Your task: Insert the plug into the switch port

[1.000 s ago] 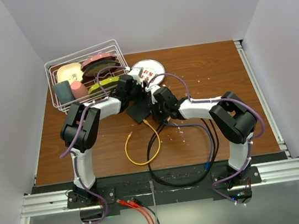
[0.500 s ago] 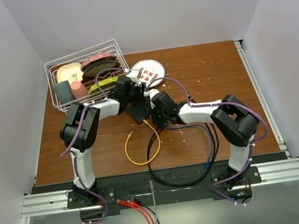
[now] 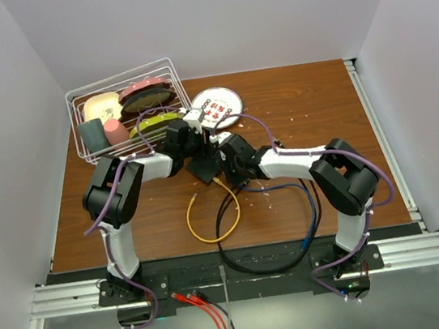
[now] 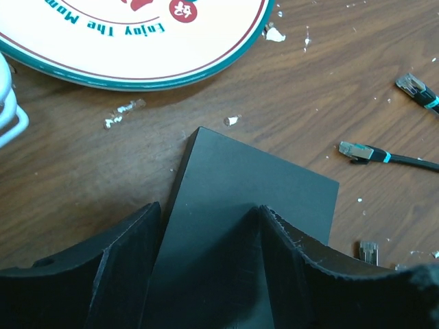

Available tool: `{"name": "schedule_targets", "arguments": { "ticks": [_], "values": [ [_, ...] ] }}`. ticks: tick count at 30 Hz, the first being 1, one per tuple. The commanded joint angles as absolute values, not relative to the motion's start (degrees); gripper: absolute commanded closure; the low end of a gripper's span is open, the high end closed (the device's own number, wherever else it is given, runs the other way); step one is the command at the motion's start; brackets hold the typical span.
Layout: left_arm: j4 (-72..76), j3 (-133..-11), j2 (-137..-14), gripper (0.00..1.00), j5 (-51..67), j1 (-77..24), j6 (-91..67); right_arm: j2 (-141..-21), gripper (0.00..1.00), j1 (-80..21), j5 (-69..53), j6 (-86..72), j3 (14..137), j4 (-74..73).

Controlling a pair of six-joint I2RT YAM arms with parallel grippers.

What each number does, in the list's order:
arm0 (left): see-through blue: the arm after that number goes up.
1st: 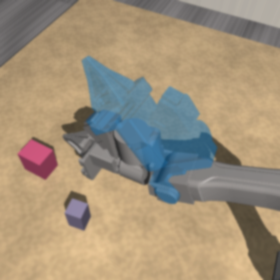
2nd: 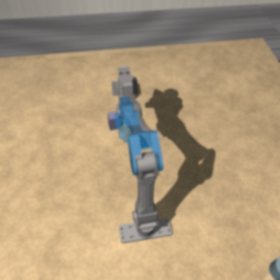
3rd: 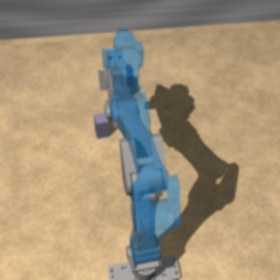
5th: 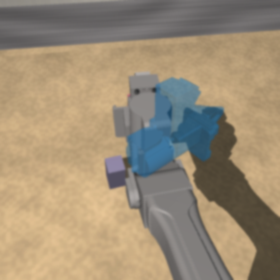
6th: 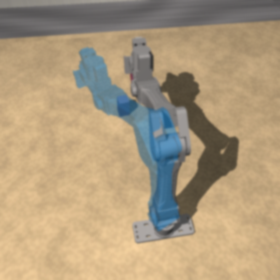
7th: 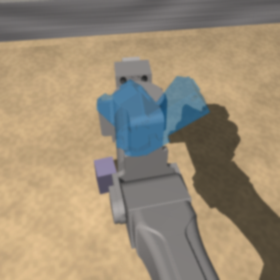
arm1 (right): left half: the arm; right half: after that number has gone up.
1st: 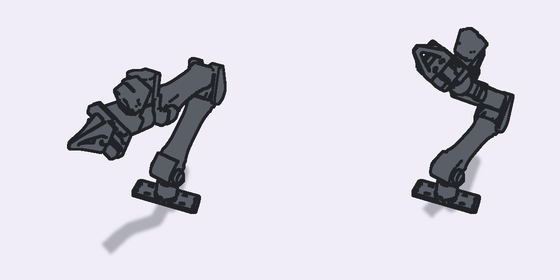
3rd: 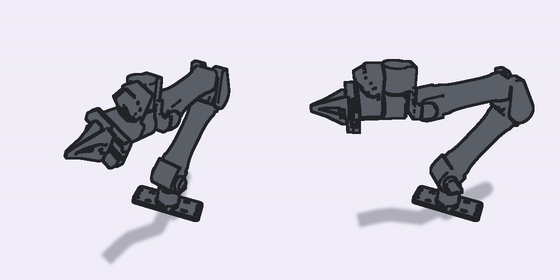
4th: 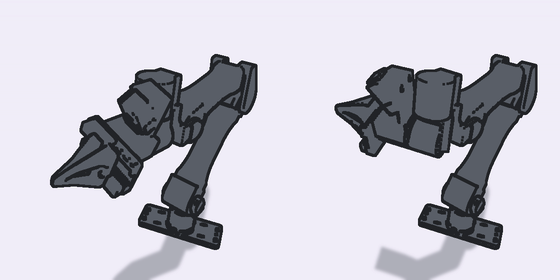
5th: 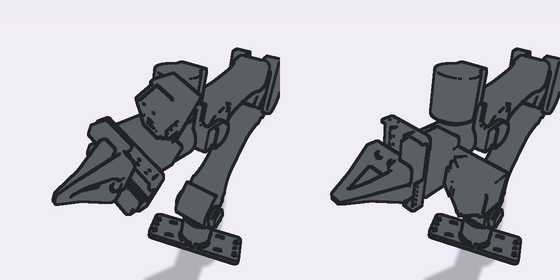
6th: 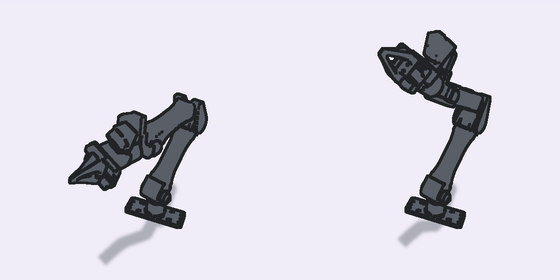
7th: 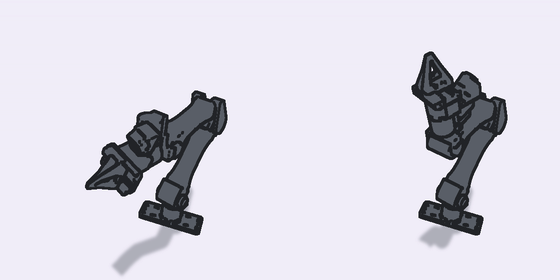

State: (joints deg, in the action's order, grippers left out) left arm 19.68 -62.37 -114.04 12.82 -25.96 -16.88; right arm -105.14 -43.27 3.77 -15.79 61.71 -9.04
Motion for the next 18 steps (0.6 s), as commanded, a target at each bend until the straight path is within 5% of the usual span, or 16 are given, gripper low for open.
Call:
{"name": "schedule_targets", "arguments": {
  "ticks": [1,18],
  "values": [
    [21.0,-58.9,-111.4,0.36,14.1,-26.3,-16.5,-110.7,1.00,-44.0,5.4,-14.4,62.3,-24.2],
    [21.1,-57.3,-110.2,0.33,9.3,-25.6,-17.8,-115.5,1.00,-44.0,3.9,-10.3,70.6,-33.1]
  ]
}}
